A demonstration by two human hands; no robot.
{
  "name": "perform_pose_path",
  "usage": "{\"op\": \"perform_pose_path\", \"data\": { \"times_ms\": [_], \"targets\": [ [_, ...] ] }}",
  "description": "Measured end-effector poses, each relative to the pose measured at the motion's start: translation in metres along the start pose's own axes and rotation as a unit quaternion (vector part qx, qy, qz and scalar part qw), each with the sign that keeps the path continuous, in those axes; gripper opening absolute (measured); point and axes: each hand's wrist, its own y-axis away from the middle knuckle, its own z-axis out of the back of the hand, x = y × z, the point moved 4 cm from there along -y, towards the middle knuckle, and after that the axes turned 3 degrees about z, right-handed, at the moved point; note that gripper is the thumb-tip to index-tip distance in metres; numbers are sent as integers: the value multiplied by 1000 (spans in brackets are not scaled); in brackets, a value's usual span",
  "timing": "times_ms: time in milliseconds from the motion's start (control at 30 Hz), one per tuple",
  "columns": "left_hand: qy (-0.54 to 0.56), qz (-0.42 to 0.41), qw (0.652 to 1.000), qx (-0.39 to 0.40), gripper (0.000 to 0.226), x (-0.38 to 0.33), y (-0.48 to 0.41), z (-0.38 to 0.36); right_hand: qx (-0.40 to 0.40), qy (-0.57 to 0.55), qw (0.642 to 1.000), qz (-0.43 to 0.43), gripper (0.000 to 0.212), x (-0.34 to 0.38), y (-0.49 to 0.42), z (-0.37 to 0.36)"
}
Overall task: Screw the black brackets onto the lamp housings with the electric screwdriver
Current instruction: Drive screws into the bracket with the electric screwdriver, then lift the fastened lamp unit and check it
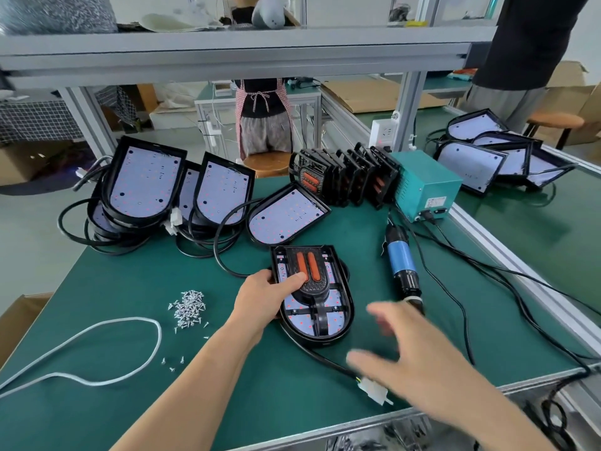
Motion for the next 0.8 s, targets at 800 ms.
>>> {"op": "perform_pose_path", "data": {
  "times_ms": [800],
  "targets": [
    [274,18,945,179,35,-16,19,-2,-43,-750,631,-194,17,-22,-51,-37]
  ]
}}
